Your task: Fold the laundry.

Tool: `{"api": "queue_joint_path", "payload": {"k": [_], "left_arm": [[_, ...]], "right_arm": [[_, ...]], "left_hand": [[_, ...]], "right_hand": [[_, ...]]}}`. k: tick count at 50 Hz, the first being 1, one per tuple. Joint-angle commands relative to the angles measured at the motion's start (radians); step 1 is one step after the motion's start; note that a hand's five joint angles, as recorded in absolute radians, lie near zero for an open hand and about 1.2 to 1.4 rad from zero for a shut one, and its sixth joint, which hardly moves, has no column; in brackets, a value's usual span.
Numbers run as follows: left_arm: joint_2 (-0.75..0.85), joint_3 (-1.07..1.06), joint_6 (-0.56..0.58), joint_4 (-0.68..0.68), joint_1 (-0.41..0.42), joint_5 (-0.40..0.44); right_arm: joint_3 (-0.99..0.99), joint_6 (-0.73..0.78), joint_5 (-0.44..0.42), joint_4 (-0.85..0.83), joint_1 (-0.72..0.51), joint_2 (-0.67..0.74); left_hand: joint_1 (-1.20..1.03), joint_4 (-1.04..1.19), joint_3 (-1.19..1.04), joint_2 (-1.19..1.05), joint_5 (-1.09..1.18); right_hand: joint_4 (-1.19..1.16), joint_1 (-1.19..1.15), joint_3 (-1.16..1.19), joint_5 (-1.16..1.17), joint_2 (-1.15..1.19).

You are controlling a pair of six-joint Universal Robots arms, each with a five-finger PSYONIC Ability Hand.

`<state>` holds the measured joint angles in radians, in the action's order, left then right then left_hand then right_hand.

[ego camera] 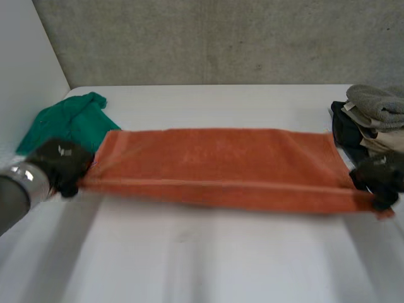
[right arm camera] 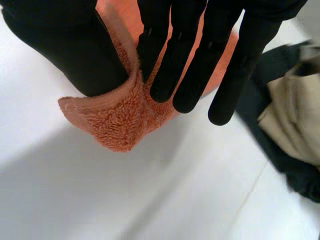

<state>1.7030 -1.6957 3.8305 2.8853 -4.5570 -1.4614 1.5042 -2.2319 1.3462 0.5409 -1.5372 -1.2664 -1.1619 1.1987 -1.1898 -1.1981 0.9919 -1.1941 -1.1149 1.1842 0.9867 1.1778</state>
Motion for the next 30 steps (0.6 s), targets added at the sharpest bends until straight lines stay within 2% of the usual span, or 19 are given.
{"api": "queue_joint_path", "payload": {"k": [1,5,8,11,17,23,30], "left_arm": [[0.006,-0.039,0.090,-0.172,-0.020,0.047],[0.107,0.014,0.115,-0.106,-0.011,0.050],[0.214,0.115,0.113,-0.066,0.004,0.015],[0.300,0.243,0.089,-0.051,0.027,-0.026],[0.493,0.533,0.012,-0.020,0.073,-0.103],[0.653,0.766,-0.026,-0.041,0.107,-0.192],[0.762,0.933,-0.020,-0.040,0.130,-0.223]], "right_arm": [[0.019,0.328,0.027,0.200,0.051,0.011],[-0.041,0.284,0.036,0.128,0.036,0.080],[-0.107,0.247,0.037,0.062,-0.007,0.139],[-0.176,0.192,0.037,-0.008,-0.066,0.191],[-0.331,0.058,0.070,-0.264,-0.145,0.317],[-0.459,0.061,0.119,-0.473,-0.202,0.456],[-0.605,0.092,0.168,-0.515,-0.233,0.599]], "left_hand": [[-0.234,0.198,-0.207,-0.198,0.230],[-0.234,0.198,-0.207,-0.198,0.230],[-0.234,0.198,-0.207,-0.198,0.230],[-0.234,0.198,-0.207,-0.198,0.230],[-0.234,0.198,-0.207,-0.198,0.230],[-0.234,0.198,-0.207,-0.198,0.230],[-0.234,0.198,-0.207,-0.198,0.230]], "right_hand": [[-0.202,-0.281,0.212,0.235,0.218],[-0.202,-0.281,0.212,0.235,0.218],[-0.202,-0.281,0.212,0.235,0.218],[-0.202,-0.281,0.212,0.235,0.218],[-0.202,-0.281,0.212,0.235,0.218],[-0.202,-0.281,0.212,0.235,0.218],[-0.202,-0.281,0.212,0.235,0.218]]}}
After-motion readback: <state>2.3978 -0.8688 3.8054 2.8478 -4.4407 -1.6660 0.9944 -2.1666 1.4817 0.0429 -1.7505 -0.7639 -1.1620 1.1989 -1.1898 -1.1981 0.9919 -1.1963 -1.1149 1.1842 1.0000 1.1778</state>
